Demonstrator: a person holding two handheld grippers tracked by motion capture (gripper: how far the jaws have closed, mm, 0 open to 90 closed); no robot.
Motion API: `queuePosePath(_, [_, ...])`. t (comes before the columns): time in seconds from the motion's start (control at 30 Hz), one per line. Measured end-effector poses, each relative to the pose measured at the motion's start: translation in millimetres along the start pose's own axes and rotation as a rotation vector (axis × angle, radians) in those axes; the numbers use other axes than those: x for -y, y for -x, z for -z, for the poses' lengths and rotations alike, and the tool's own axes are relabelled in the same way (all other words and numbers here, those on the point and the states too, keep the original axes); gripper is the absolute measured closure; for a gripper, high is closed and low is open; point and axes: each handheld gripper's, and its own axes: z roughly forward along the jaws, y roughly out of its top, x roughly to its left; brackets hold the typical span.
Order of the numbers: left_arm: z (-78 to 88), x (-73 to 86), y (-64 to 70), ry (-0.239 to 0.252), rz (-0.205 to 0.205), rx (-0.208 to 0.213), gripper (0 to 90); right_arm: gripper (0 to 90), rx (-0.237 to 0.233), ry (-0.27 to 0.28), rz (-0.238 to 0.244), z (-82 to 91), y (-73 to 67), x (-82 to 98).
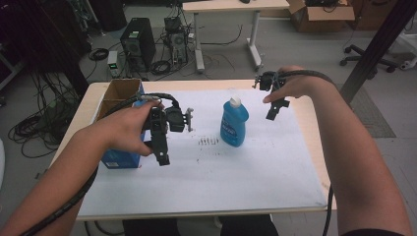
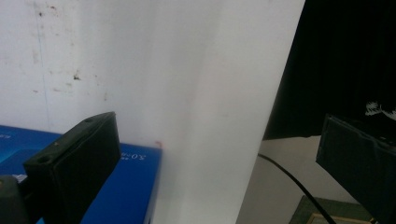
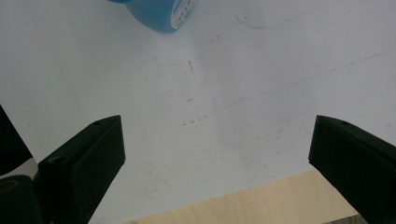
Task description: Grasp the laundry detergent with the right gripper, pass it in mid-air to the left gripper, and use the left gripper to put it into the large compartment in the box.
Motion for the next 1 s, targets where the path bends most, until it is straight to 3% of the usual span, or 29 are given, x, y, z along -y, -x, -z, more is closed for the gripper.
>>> queuePosePath(0.7, [1.3, -1.5, 0.2, -0.005, -0.001, -0.008, 0.2, 3.7, 0.007, 0.003, 0.015, 6.8, -9.9, 6.0])
queuePosePath(0.87, [3.3, -2.7, 0.3, -0.001, -0.003, -0.011, 0.2, 3.8, -0.001, 0.032, 0.027, 4.8, -19.0, 11.8])
queuePosePath(1.0, [3.9, -6.1, 1.2, 0.001, -0.01, -0.014, 0.2, 3.9, -0.019, 0.11, 0.012, 3.7, -29.0, 20.9])
